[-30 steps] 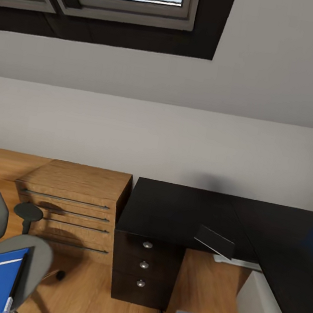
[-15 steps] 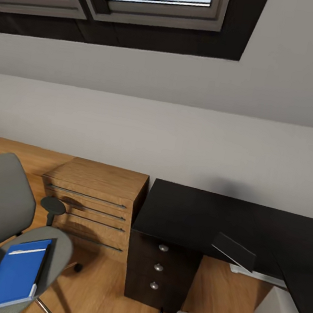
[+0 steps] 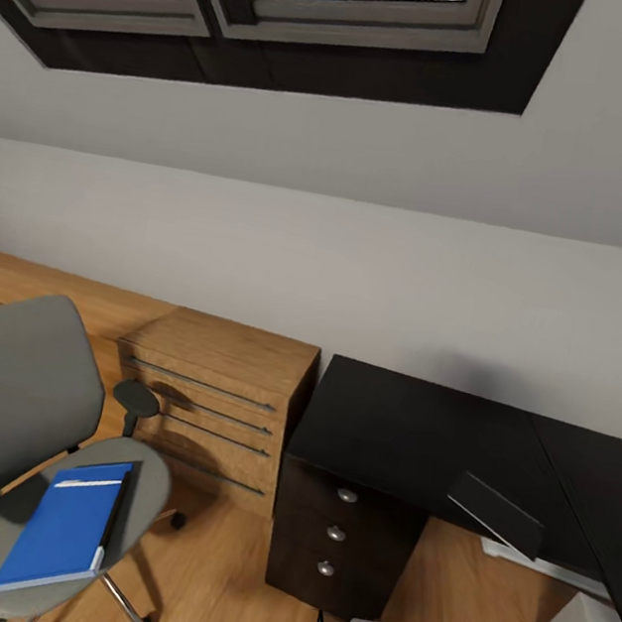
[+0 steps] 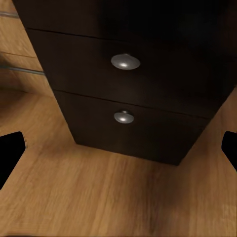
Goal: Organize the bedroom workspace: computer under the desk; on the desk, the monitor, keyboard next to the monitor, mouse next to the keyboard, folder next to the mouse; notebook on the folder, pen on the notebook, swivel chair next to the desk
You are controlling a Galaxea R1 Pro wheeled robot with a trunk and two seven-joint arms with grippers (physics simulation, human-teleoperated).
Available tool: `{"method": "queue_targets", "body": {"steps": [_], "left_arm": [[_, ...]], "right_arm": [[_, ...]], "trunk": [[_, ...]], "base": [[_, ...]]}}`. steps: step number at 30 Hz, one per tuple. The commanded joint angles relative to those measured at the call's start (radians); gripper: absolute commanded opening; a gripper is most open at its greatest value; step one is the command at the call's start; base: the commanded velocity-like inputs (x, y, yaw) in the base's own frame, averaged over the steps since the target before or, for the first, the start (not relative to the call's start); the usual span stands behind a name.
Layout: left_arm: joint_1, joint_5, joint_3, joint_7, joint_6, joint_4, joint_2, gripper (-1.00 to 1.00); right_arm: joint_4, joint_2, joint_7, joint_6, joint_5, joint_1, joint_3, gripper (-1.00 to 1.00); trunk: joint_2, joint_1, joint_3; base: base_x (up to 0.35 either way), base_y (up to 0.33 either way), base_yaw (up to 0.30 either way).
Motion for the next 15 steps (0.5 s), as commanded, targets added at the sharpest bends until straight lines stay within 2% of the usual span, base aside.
{"method": "queue_targets", "body": {"steps": [1,15], "left_arm": [[0.000,0.011,-0.008,0.006,-0.005,-0.002,0.002,1.00],[0.000,0.011,-0.008,0.006,-0.005,-0.001,0.002,1.00]], "right_arm": [[0.001,0.000,-0.004,-0.003,-0.007,-0.001,0.009,1.00],[0.001,0.001,-0.004,-0.004,0.001,-0.001,0.010,1.00]], "trunk": [[-0.001,0.000,-0.002],[-0.001,0.000,-0.019]], "base": [[0.000,0.000,0.175],[0.000,0.000,0.180]]}}
